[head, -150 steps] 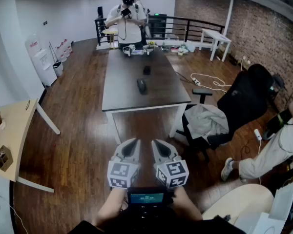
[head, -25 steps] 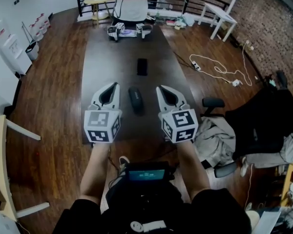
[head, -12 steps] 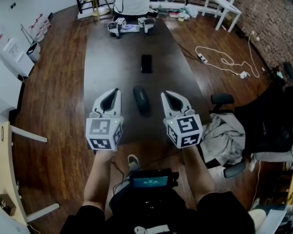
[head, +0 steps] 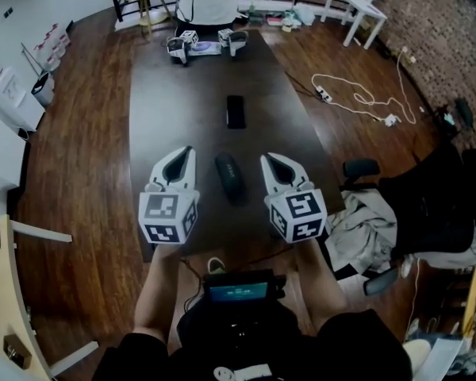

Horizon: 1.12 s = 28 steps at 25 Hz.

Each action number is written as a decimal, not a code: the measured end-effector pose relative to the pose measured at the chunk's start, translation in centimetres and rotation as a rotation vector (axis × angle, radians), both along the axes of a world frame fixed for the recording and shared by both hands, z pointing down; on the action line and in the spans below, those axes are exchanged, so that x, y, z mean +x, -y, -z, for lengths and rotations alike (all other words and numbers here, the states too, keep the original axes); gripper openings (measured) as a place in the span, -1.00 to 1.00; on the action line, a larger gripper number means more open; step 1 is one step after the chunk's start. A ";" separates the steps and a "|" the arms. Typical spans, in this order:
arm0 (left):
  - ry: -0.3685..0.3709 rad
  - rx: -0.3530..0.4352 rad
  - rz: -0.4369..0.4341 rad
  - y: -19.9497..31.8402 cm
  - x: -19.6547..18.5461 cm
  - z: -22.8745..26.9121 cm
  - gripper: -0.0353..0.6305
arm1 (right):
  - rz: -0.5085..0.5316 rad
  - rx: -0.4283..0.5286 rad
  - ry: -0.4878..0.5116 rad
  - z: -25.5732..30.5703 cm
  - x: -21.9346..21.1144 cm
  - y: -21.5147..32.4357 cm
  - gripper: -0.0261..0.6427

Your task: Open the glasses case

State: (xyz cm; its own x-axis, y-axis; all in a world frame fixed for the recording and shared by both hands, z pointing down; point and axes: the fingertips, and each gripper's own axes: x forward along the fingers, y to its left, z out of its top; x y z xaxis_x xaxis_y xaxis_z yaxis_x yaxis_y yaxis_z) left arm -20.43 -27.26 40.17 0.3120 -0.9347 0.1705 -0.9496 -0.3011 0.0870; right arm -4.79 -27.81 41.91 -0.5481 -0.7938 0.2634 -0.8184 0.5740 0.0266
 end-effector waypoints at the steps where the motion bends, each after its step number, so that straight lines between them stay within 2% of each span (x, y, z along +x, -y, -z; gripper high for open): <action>1: 0.001 -0.001 -0.005 0.4 -0.1 -0.1 -0.89 | -0.005 -0.001 -0.002 -0.1 -0.2 0.4 -0.88; 9: 0.014 -0.012 -0.052 2.9 0.1 -0.5 -0.89 | -0.028 -0.007 -0.002 -0.7 -0.6 2.6 -0.88; 15: 0.034 -0.027 -0.057 5.1 0.4 -0.4 -0.89 | -0.027 -0.017 0.017 -0.6 -0.8 5.0 -0.88; 22: 0.033 -0.028 0.007 7.8 -0.3 -1.0 -0.89 | 0.031 -0.073 -0.023 -3.8 -0.9 8.4 -0.86; 27: 0.043 -0.054 0.060 8.8 -1.3 -1.5 -0.89 | 0.101 -0.185 -0.048 -8.0 -1.4 9.9 -0.83; 28: 0.042 -0.057 0.075 9.0 -1.7 -1.6 -0.89 | 0.118 -0.212 -0.057 -9.3 -1.7 10.1 -0.63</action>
